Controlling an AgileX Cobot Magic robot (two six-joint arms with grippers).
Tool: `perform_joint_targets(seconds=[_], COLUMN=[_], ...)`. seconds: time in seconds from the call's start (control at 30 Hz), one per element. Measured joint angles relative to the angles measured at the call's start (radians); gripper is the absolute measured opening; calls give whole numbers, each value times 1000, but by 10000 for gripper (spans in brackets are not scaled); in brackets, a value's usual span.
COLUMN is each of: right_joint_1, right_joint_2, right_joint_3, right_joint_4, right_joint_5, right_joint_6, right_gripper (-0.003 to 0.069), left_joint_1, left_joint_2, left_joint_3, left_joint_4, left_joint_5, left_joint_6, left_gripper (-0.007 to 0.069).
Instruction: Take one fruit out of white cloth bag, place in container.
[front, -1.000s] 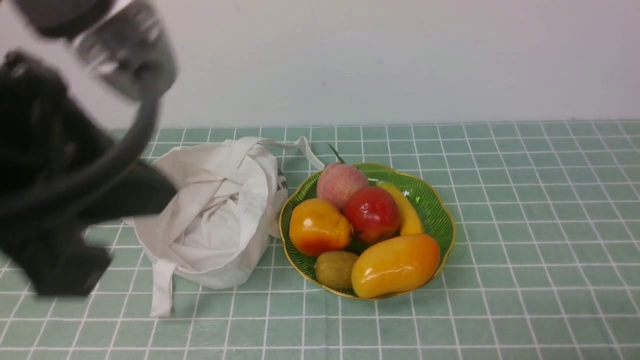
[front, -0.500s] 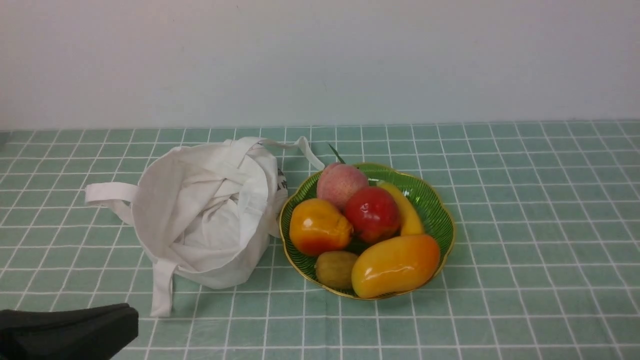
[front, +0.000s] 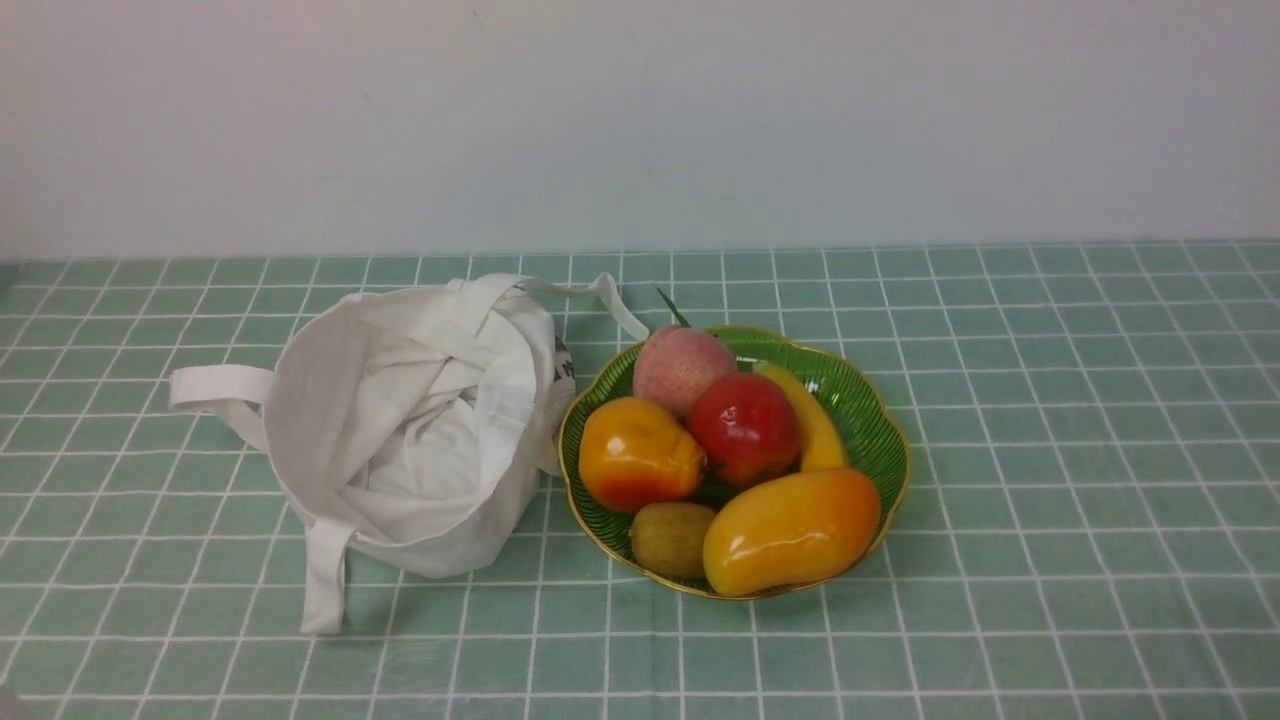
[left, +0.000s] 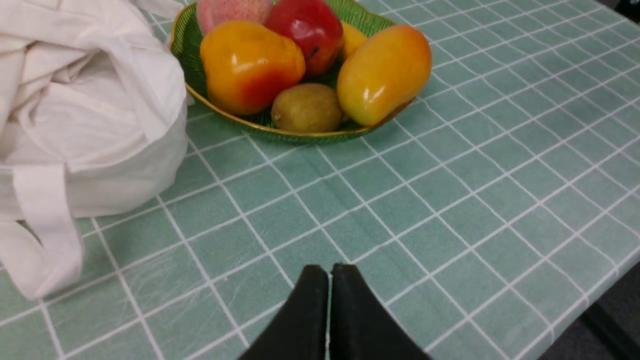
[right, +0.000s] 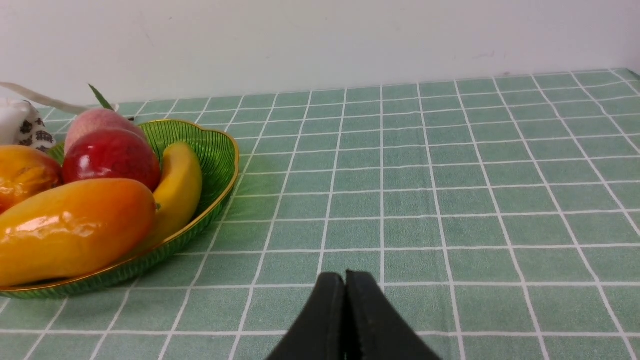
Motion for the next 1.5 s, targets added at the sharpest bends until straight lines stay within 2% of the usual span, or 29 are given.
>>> perform_joint_targets(seconds=[0.1,0.23,0.37,0.67,0.83,1.17,1.5], right_joint_1=[0,0,0,0,0,0,0], right_joint_2=[0,0,0,0,0,0,0], right_joint_3=[0,0,0,0,0,0,0], right_joint_4=[0,0,0,0,0,0,0], right_joint_5=[0,0,0,0,0,0,0], right_joint_6=[0,0,0,0,0,0,0], right_gripper=[-12,-12,-12,-12,-12,-12,-12], left_joint_1=[0,15,118,432,541,556,460], left_joint_2=[0,0,-14,-238,-319,-332,-332], left_joint_3=[5,55,127,277,283,284,284], left_joint_4=[30,93,109,241,257,259,260], left_joint_5=[-9,-130,-223,-213,-184,-97,-94], left_joint_6=[0,-23,-30,-84,-136,-144,-144], left_gripper=[-8,-8,-8,-8,-8,-8,-8])
